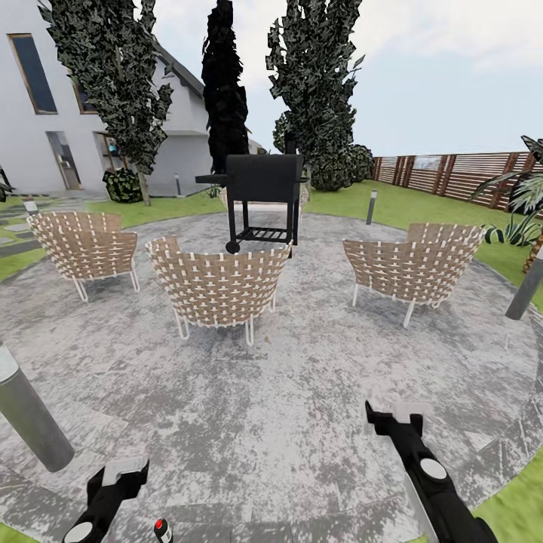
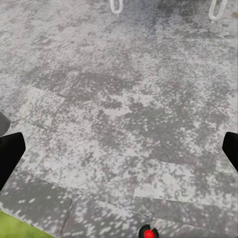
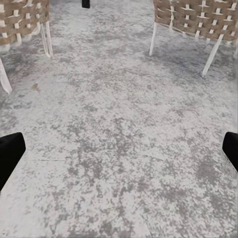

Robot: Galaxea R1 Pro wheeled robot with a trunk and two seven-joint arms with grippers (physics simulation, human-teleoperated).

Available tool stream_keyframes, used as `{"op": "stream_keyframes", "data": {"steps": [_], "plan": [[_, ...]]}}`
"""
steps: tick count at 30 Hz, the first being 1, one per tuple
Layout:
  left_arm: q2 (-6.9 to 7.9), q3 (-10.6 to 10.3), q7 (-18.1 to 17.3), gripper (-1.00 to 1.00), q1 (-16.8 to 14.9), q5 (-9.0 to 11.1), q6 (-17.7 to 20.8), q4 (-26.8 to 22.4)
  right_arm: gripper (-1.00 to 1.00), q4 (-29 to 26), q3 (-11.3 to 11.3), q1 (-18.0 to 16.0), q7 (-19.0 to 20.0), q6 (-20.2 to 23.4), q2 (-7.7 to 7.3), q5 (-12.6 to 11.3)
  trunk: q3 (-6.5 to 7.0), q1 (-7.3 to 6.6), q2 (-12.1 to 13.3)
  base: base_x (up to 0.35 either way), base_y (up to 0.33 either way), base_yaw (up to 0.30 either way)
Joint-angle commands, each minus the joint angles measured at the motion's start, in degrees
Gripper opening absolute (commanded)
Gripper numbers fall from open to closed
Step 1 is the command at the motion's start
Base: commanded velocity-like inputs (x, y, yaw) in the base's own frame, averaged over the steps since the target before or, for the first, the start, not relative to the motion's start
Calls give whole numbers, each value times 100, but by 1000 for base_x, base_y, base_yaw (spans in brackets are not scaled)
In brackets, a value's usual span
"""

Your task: In the garden, pick up the pesticide atomizer on the floor and spray pesticide onto both trees until each tree trunk is fully covered.

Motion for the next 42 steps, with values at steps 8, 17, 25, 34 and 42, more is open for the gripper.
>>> {"op": "stream_keyframes", "data": {"steps": [8, 17, 25, 34, 42], "plan": [[11, 20, -37, 100, -6, -92, -40, 0, 100, -143, -6, -2, 3, 7, -7, 33, -5, -1, -2, 0, 112, -28], [10, 20, -39, 100, -6, -82, -41, 2, 100, -141, -9, -2, 3, 9, -10, 34, -5, -1, -2, -58, 294, -255], [8, 20, -35, 100, -6, -78, -50, -3, 100, -135, -12, -2, 3, 7, -10, 41, -5, -1, -2, -264, 187, -276], [2, 20, -31, 100, -6, -87, -53, -23, 100, -149, -7, -2, -8, 0, -10, 33, -5, -1, -2, -92, 34, -125], [1, 11, -26, 100, -6, -100, -41, 5, 100, -184, -12, -2, -14, 0, -1, 31, -95, 109, -203, -2, 1, -3]]}}
